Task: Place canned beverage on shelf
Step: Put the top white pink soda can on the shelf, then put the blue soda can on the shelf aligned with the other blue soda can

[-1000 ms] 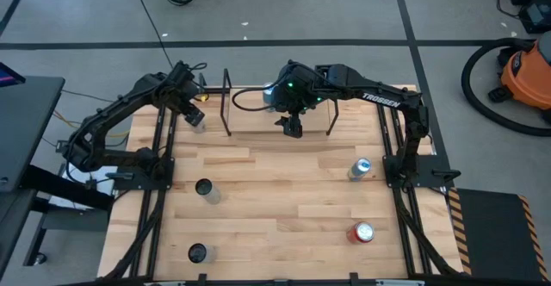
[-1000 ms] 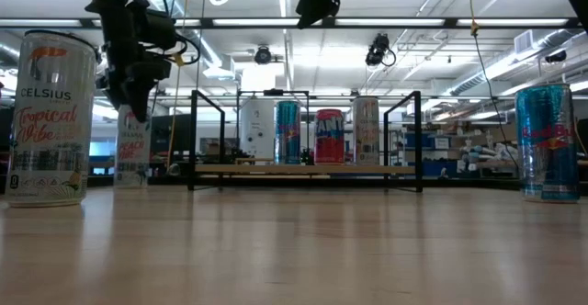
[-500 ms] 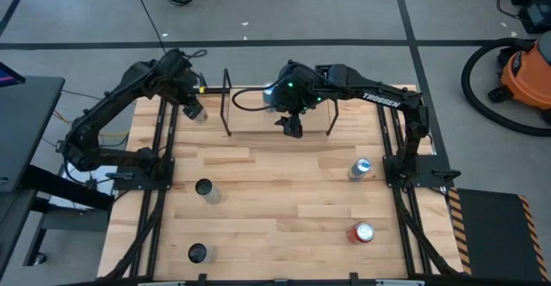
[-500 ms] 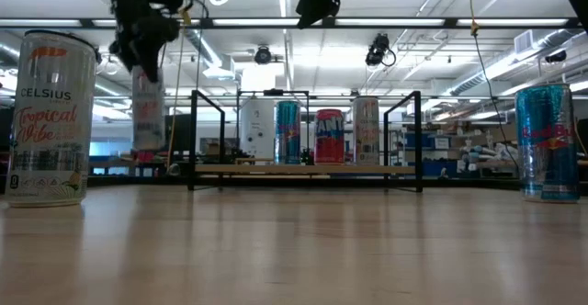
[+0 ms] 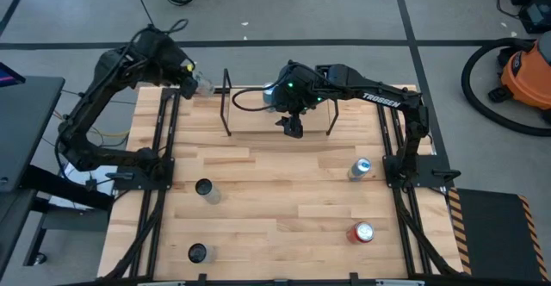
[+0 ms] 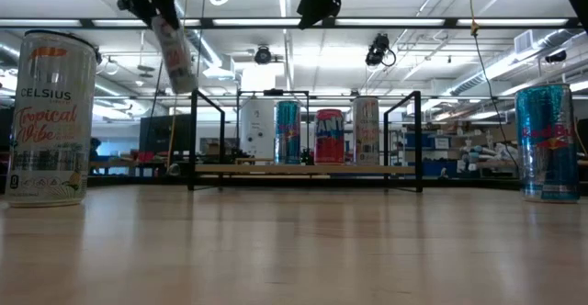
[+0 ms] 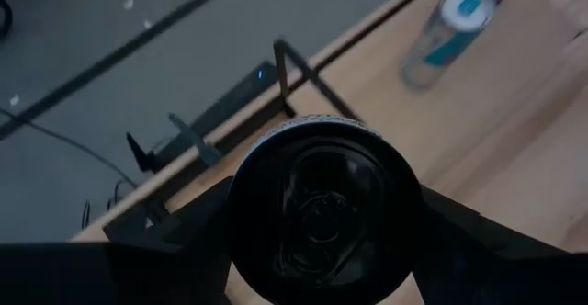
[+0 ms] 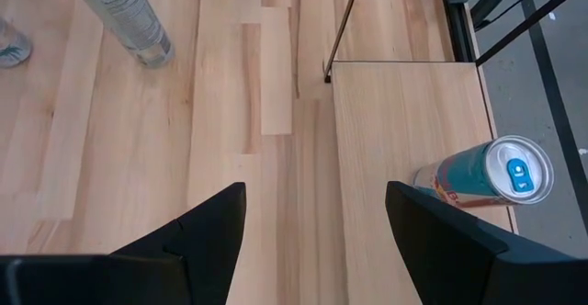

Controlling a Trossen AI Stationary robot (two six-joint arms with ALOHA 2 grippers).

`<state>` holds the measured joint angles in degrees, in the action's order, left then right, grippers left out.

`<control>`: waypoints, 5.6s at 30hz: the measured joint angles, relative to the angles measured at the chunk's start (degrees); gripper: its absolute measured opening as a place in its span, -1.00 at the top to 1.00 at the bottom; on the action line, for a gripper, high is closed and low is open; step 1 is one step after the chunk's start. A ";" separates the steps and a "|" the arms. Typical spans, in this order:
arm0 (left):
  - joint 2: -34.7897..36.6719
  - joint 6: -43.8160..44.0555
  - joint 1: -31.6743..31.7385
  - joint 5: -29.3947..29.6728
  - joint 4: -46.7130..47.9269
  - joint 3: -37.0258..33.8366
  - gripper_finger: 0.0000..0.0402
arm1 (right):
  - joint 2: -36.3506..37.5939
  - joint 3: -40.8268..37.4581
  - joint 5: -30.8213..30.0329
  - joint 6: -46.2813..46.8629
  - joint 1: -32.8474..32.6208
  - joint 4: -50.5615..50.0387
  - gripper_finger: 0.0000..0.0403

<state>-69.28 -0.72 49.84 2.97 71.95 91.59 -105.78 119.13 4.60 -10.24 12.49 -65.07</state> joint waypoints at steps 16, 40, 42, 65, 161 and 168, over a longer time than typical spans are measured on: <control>-4.92 0.36 -8.19 -0.27 -9.48 3.65 -0.30 | 0.00 0.00 0.00 0.02 0.00 -0.29 -0.34; -25.39 0.07 -11.47 -0.03 -12.81 3.65 -0.30 | 0.00 0.00 0.00 1.29 0.00 -1.49 -0.34; -26.54 0.03 -11.47 -0.17 -12.21 3.65 -0.30 | 0.00 0.00 0.00 1.29 0.00 -1.82 -0.34; -32.02 -1.52 -9.82 -0.06 -10.86 3.65 -0.30 | 0.00 0.00 0.00 1.29 0.00 -2.39 -0.34; 5.79 0.27 -16.16 0.15 4.21 -12.00 -0.49 | 5.31 -1.14 -16.46 17.40 -6.19 -24.81 -0.34; 10.41 1.84 -20.40 0.15 2.70 -14.10 -0.49 | 13.71 -12.30 -22.45 27.86 -10.02 -23.93 -0.34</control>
<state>-58.87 1.13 29.44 3.11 74.65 77.49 -92.06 106.83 -17.85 17.62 2.47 -89.01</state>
